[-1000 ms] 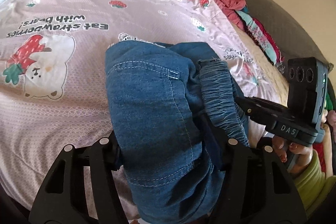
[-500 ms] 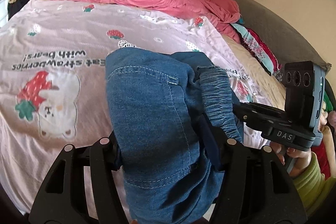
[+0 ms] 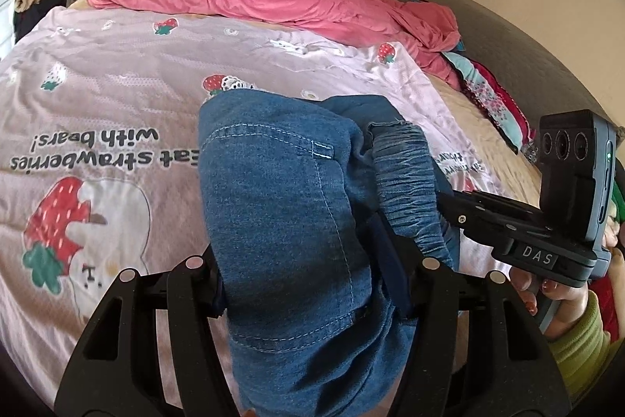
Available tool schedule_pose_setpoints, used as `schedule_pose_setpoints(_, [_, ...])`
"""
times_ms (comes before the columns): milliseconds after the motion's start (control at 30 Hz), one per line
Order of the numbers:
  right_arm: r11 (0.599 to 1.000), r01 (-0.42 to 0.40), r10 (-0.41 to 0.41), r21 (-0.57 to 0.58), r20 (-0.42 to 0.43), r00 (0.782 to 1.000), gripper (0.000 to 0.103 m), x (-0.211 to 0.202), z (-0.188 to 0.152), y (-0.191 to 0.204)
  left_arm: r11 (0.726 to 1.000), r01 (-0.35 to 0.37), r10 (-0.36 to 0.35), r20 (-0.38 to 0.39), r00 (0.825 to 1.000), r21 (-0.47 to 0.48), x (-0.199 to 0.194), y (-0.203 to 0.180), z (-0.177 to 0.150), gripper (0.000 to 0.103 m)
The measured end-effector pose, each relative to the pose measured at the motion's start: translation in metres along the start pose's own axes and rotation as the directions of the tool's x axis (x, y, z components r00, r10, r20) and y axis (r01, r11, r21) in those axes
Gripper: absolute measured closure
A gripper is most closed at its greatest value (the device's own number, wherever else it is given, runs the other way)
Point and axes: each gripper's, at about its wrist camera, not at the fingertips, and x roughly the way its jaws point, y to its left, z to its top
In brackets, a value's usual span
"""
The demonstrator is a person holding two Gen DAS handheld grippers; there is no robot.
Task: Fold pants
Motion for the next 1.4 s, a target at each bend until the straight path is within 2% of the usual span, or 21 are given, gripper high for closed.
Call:
schedule_pose_setpoints(300, [1.000,0.016,-0.015,0.011,-0.019,1.000,0.085,0.030,0.018,-0.016,0.999,-0.034,0.034,0.004,0.999,-0.014,0.029,0.018,0.011,0.051])
schedule_pose_setpoints(467, [0.998,0.041,-0.039,0.037,-0.056,0.998,0.084,0.050,0.012,-0.028,0.998,-0.047,0.045,-0.044,0.998,-0.045,0.052,0.032,0.001,0.051])
schedule_pose_setpoints(733, [0.993,0.108,-0.102,0.047,-0.124,0.987,0.083,0.066,0.001,-0.039,0.996,-0.071,0.067,-0.071,0.995,-0.048,0.057,0.037,-0.006,0.040])
schedule_pose_setpoints(833, [0.988,0.142,-0.133,0.056,-0.152,0.979,0.077,0.071,-0.004,-0.043,0.995,-0.082,0.076,-0.095,0.993,-0.062,0.061,0.041,-0.011,0.035])
schedule_pose_setpoints(900, [0.984,0.164,-0.151,0.063,-0.170,0.974,0.069,0.073,-0.008,-0.048,0.993,-0.089,0.081,-0.103,0.991,-0.073,0.063,0.044,-0.014,0.031])
schedule_pose_setpoints(967, [0.977,0.201,-0.184,0.071,-0.192,0.964,0.057,0.076,-0.012,-0.052,0.992,-0.102,0.095,-0.104,0.990,-0.070,0.064,0.044,-0.016,0.028])
schedule_pose_setpoints(1033, [0.971,0.225,-0.206,0.078,-0.204,0.957,0.053,0.079,-0.016,-0.057,0.991,-0.114,0.107,-0.106,0.989,-0.063,0.066,0.044,-0.018,0.027])
schedule_pose_setpoints(1200, [0.969,0.232,-0.212,0.089,-0.195,0.958,0.049,0.077,-0.019,-0.058,0.991,-0.110,0.102,-0.107,0.989,-0.077,0.063,0.046,-0.019,0.025])
schedule_pose_setpoints(1333, [0.968,0.229,-0.211,0.105,-0.159,0.964,0.040,0.065,-0.018,-0.056,0.991,-0.104,0.096,-0.091,0.991,-0.087,0.052,0.045,-0.019,0.023])
schedule_pose_setpoints(1367, [0.968,0.227,-0.211,0.105,-0.148,0.966,0.033,0.060,-0.017,-0.054,0.991,-0.100,0.093,-0.086,0.992,-0.089,0.049,0.044,-0.018,0.021])
schedule_pose_setpoints(1400, [0.969,0.226,-0.212,0.104,-0.133,0.968,0.031,0.054,-0.017,-0.051,0.991,-0.097,0.090,-0.079,0.993,-0.090,0.045,0.042,-0.018,0.019])
